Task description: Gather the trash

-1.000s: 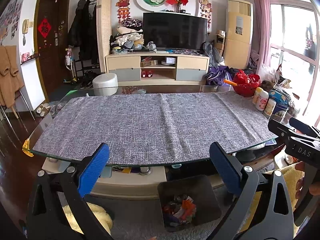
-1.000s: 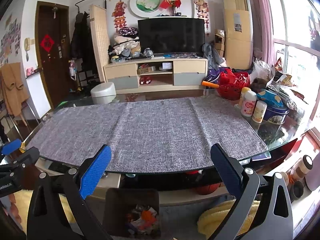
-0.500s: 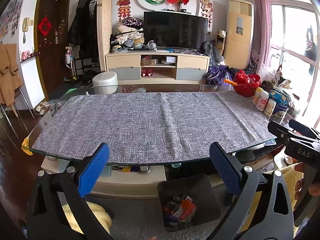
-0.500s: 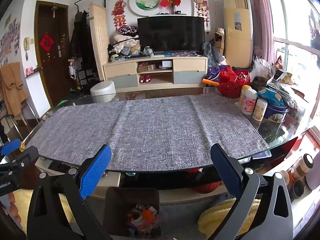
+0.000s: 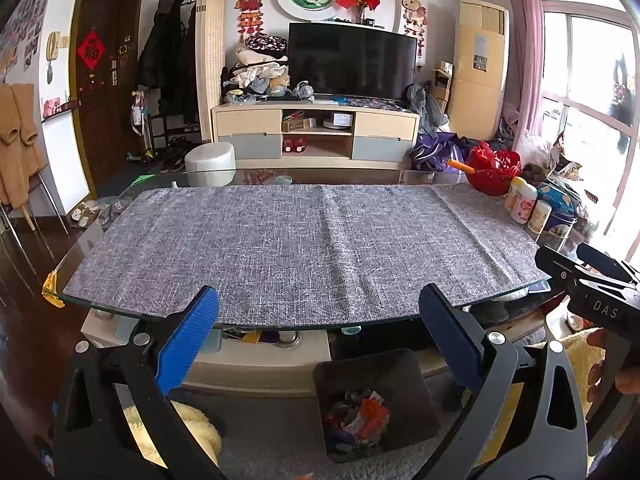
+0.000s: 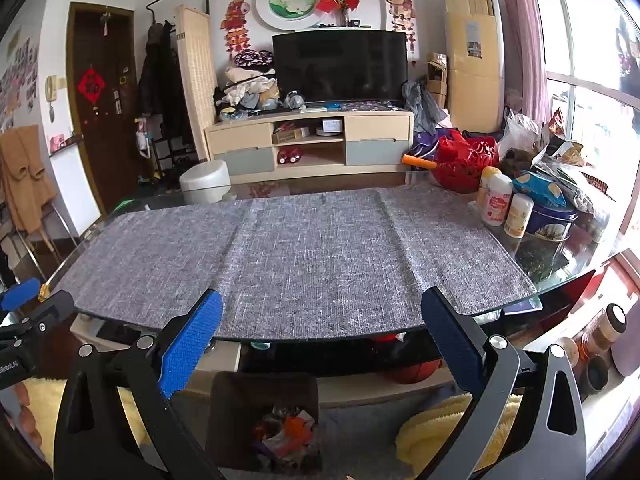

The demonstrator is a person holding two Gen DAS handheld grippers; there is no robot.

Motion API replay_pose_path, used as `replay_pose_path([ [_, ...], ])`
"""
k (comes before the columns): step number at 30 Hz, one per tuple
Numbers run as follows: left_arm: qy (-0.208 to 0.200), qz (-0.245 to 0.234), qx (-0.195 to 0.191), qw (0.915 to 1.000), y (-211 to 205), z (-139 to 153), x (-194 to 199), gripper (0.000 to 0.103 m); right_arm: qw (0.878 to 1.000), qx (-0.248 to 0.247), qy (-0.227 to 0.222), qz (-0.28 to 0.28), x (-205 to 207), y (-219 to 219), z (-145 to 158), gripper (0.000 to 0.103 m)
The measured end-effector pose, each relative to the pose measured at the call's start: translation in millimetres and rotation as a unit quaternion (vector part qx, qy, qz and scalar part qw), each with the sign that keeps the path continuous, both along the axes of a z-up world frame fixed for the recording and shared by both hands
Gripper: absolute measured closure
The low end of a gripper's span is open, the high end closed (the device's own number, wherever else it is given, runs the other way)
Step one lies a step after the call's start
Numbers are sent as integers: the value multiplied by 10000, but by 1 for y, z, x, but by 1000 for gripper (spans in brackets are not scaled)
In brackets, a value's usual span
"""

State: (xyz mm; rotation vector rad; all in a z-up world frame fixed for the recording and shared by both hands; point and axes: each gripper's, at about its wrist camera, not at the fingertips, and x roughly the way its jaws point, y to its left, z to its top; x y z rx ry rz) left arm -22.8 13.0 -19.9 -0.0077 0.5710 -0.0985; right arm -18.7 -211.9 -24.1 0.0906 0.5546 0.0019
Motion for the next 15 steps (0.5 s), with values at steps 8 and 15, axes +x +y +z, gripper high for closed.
replay_pose_path([
  [8, -5, -10, -10, 10000, -2, 1, -1, 8, 10000, 9, 22, -3, 1, 0, -1, 3],
  [15, -40, 20, -9, 10000, -1, 5, -3, 8, 10000, 8, 13, 2, 1, 0, 0, 3],
])
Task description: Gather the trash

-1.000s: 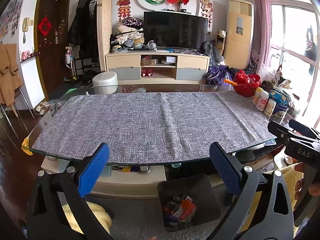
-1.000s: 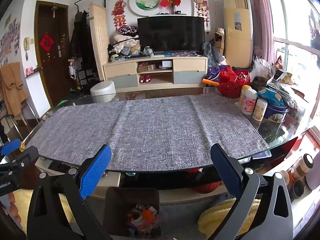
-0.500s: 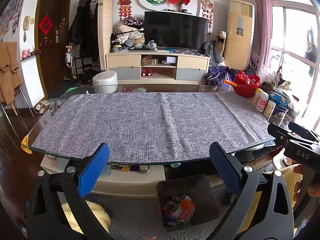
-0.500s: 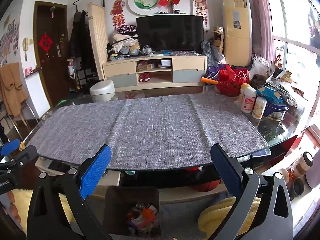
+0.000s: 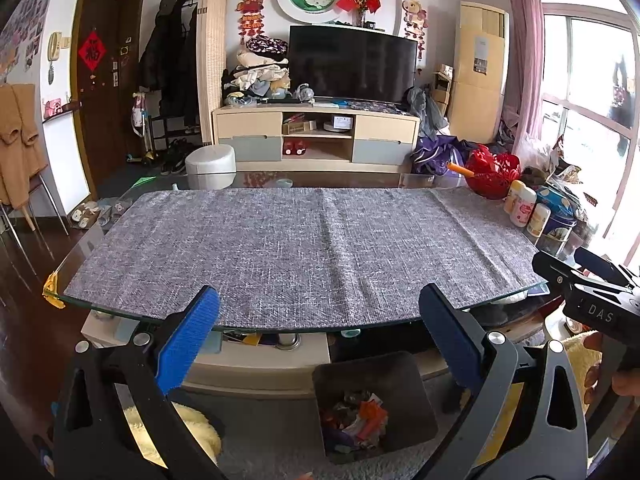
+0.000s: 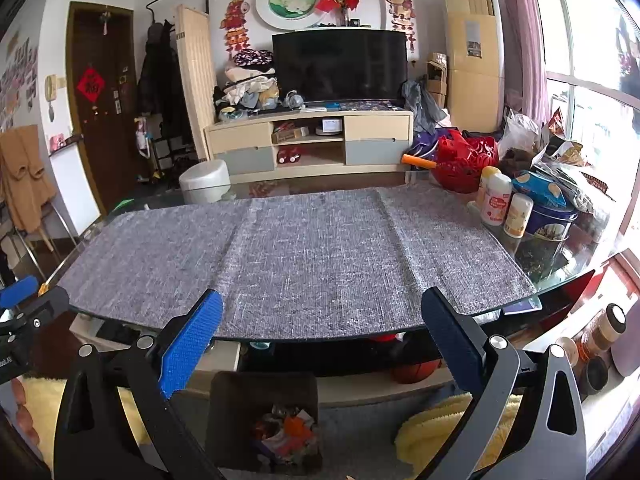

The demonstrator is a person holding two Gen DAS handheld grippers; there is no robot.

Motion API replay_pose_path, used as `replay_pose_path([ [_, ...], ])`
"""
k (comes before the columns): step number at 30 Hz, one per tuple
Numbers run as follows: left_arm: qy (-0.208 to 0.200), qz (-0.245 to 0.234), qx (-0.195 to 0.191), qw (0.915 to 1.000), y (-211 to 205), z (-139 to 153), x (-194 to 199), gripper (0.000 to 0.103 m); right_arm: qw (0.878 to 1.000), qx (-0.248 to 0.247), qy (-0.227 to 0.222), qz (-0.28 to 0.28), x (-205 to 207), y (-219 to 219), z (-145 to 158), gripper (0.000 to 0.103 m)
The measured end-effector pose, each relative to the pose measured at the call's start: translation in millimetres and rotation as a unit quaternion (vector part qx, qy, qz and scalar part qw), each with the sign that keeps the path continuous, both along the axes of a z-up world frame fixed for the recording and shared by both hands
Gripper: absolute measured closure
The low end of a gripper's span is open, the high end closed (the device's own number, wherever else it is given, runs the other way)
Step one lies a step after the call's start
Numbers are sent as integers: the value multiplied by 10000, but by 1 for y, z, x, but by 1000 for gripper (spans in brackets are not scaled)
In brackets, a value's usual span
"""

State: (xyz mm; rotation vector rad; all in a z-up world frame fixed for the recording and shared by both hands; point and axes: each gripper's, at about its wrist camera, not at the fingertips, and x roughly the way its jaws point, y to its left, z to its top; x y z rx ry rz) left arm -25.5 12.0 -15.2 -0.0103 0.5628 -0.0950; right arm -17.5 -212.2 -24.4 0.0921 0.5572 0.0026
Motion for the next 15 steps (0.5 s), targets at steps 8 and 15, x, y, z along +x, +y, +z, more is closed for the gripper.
replay_pose_path([
  [8, 17, -12, 1, 10000, 0, 0, 0, 8, 10000, 4, 1, -3, 0, 0, -1, 3],
  [15, -66, 72, -13, 10000, 2, 2, -3, 8, 10000, -13, -1, -2, 0, 0, -1, 3],
])
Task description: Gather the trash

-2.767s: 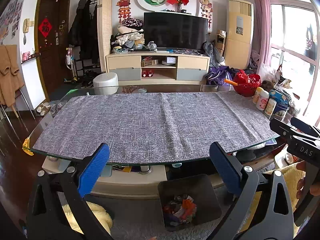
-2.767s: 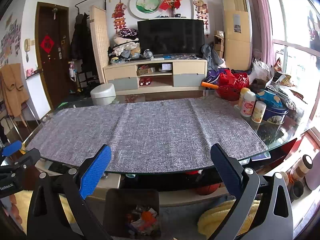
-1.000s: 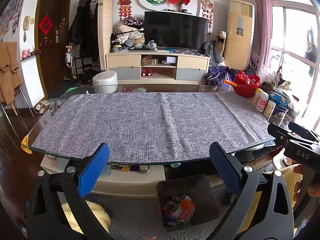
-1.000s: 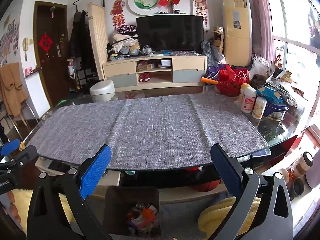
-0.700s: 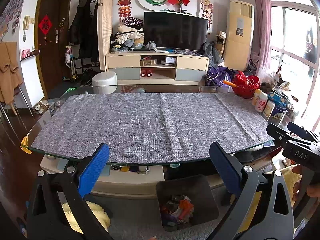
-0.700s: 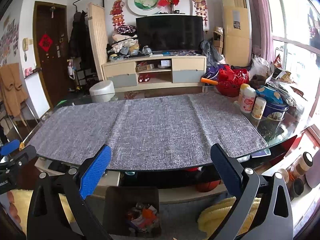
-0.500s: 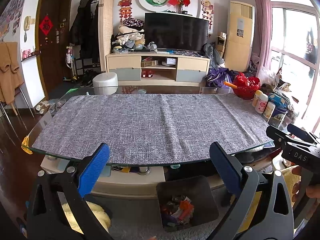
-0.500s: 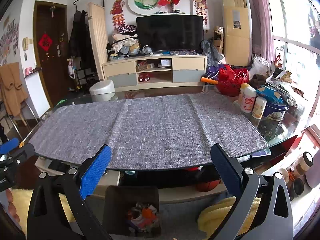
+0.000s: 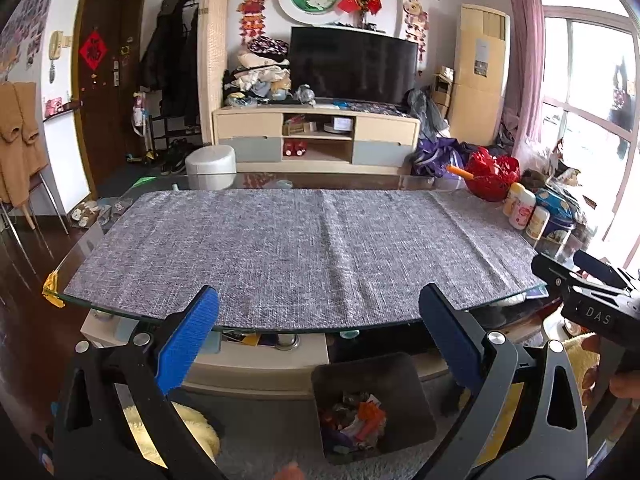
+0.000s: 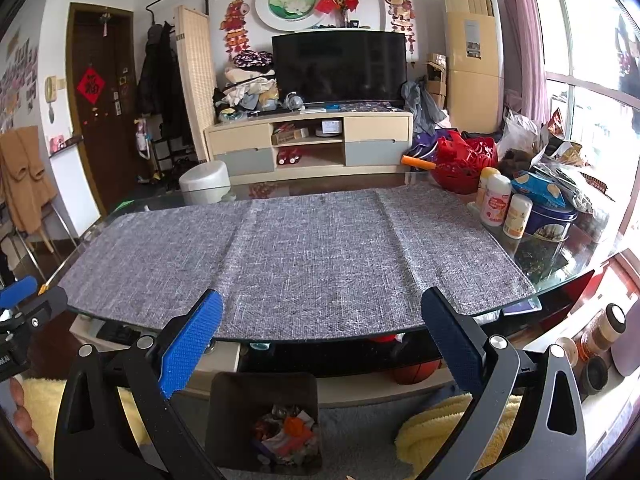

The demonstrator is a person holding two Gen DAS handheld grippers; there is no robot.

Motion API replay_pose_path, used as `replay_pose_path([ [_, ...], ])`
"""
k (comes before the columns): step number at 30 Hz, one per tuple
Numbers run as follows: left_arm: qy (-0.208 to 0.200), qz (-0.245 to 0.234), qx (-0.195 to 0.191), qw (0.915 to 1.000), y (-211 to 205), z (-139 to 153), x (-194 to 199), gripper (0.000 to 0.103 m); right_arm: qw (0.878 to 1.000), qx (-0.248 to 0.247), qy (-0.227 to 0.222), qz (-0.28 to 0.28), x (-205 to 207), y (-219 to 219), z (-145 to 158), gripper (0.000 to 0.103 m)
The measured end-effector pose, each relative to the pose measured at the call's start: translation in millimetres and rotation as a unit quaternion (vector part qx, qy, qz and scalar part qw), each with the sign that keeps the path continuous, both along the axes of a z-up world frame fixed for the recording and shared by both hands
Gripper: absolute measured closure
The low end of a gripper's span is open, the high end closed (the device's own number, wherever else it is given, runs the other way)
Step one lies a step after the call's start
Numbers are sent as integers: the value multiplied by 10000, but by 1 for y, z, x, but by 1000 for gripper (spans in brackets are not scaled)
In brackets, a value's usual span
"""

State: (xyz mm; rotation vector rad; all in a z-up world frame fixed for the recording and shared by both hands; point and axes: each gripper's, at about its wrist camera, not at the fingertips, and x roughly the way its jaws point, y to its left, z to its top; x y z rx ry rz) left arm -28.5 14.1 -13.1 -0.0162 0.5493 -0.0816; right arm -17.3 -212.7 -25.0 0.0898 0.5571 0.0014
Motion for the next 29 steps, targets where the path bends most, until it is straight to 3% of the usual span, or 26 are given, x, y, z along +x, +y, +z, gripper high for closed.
replay_pose_path([
  [17, -149, -70, -46, 9999, -1, 4, -1, 8, 10000, 8, 28, -17, -3, -1, -1, 3],
  [29, 15, -1, -6, 10000, -1, 0, 3, 8, 10000, 23, 64, -34, -3, 1, -4, 3],
])
